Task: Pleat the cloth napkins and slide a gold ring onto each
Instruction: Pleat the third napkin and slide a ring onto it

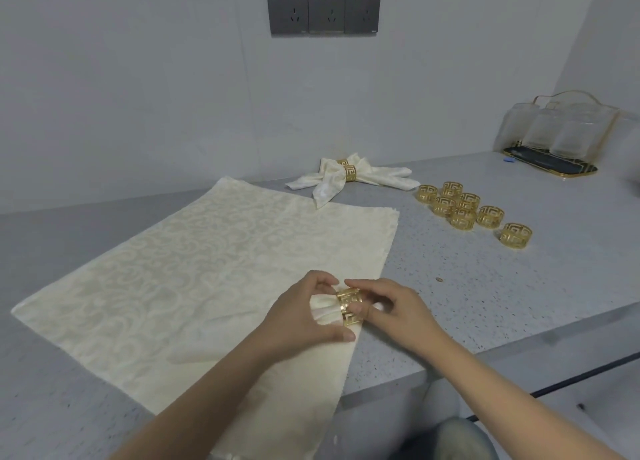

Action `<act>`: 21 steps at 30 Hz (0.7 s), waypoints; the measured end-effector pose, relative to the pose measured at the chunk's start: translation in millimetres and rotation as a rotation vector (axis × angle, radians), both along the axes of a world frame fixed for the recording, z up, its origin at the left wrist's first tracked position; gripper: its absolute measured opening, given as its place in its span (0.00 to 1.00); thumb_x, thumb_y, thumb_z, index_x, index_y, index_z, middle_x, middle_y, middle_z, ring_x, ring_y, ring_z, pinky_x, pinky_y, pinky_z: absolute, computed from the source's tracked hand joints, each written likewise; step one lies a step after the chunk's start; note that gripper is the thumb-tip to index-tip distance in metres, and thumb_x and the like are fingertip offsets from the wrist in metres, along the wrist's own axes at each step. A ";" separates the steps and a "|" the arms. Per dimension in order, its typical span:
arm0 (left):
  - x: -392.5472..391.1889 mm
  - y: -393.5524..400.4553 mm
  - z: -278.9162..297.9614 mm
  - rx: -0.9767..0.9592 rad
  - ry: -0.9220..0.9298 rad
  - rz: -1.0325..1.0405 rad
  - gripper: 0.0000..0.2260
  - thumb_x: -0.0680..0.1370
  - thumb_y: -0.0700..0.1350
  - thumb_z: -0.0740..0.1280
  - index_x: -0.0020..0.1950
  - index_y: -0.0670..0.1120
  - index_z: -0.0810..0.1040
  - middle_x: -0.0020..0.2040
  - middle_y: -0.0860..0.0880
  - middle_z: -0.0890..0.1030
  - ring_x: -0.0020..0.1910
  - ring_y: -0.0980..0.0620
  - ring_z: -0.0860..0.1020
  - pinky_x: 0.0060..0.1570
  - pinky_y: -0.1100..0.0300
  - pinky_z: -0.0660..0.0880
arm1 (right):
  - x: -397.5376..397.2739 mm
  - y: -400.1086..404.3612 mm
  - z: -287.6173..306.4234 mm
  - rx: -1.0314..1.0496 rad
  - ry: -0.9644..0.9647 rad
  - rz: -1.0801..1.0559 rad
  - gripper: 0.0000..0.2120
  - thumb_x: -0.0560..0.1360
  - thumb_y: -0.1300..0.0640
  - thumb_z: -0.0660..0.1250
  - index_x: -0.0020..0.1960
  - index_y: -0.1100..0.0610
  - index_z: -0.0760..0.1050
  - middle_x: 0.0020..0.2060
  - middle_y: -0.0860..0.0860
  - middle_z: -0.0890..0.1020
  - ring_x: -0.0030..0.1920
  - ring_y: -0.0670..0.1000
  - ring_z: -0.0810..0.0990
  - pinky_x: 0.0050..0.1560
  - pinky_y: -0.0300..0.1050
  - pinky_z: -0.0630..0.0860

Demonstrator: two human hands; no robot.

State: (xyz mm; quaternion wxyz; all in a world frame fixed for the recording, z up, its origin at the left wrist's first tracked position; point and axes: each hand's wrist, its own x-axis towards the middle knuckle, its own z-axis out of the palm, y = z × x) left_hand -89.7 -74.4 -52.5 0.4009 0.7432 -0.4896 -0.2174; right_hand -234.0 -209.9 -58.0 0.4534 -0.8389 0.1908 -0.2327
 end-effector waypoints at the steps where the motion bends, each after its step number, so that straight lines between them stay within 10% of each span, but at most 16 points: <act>1: -2.0 -2.3 -0.1 -0.018 -0.067 0.009 0.32 0.59 0.58 0.80 0.58 0.66 0.68 0.55 0.64 0.74 0.56 0.70 0.71 0.52 0.72 0.67 | 0.0 -0.5 0.6 0.015 -0.007 0.002 0.17 0.69 0.50 0.74 0.57 0.43 0.79 0.48 0.45 0.82 0.47 0.37 0.78 0.48 0.26 0.70; 21: 1.1 5.9 -1.0 -0.036 -0.137 0.024 0.19 0.67 0.48 0.75 0.52 0.59 0.72 0.52 0.63 0.77 0.52 0.65 0.74 0.49 0.68 0.71 | 3.1 -5.5 -0.3 0.211 0.101 0.028 0.06 0.73 0.59 0.71 0.49 0.51 0.80 0.40 0.47 0.84 0.36 0.36 0.78 0.39 0.26 0.70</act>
